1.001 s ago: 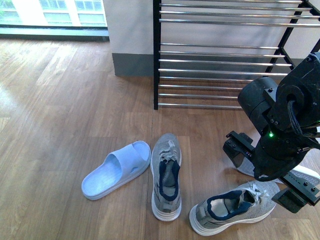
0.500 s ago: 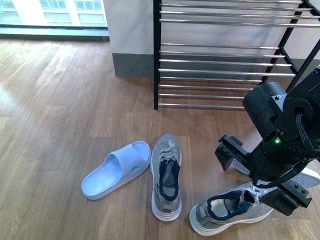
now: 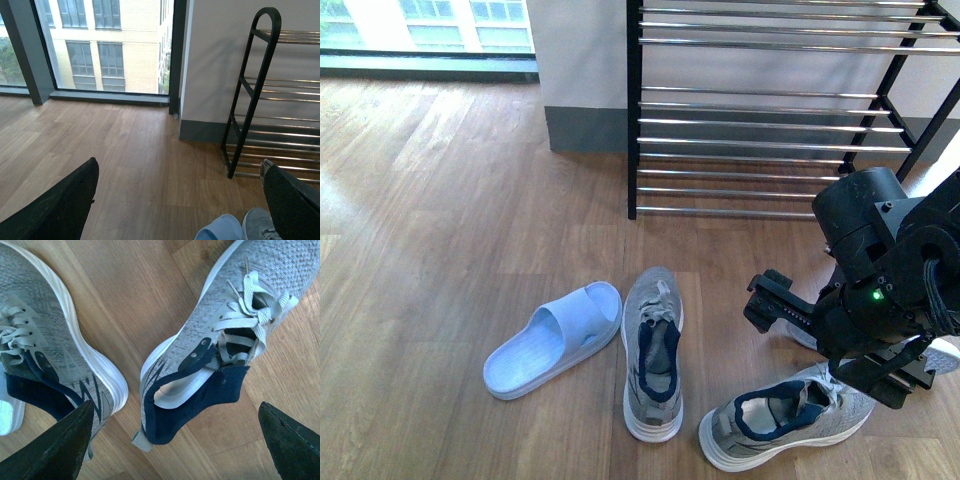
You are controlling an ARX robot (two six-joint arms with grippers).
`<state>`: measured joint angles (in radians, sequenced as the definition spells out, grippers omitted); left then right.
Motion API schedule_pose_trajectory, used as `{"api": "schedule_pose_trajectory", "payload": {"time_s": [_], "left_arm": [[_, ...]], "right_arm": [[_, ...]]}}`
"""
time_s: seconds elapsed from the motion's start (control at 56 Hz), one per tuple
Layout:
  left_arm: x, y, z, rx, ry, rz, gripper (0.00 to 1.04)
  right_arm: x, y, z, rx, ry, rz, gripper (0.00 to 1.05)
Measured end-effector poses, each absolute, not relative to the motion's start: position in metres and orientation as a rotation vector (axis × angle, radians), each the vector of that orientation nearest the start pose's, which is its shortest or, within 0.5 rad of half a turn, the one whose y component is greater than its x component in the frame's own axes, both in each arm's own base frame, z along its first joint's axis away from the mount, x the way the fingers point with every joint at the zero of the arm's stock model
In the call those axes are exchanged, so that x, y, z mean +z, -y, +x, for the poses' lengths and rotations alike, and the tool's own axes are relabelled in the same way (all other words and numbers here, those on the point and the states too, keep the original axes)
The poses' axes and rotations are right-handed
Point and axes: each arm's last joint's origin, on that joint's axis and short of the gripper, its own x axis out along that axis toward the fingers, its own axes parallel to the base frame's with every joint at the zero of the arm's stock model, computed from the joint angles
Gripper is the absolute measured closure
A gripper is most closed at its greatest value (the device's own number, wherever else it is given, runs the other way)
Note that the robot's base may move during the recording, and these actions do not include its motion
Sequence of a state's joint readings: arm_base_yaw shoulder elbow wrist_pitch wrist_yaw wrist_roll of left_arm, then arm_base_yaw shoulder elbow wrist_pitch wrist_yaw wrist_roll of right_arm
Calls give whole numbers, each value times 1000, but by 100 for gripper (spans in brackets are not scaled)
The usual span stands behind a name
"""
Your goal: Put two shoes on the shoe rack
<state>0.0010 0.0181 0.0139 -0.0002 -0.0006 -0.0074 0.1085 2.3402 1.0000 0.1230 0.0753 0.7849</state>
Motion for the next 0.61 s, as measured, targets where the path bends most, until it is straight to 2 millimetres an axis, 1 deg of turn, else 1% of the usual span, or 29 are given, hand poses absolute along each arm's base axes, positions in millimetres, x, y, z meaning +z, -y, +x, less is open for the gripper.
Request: {"api": "schedule_pose_trajectory", "payload": {"time_s": [0.125, 0.608], "left_arm": [[167, 0, 98, 2, -4, -7, 9], [167, 0, 98, 2, -5, -7, 9]], "right_arm": [[-21, -36, 351, -370, -1117, 533, 9], [-21, -36, 349, -359, -1123, 515, 9]]}}
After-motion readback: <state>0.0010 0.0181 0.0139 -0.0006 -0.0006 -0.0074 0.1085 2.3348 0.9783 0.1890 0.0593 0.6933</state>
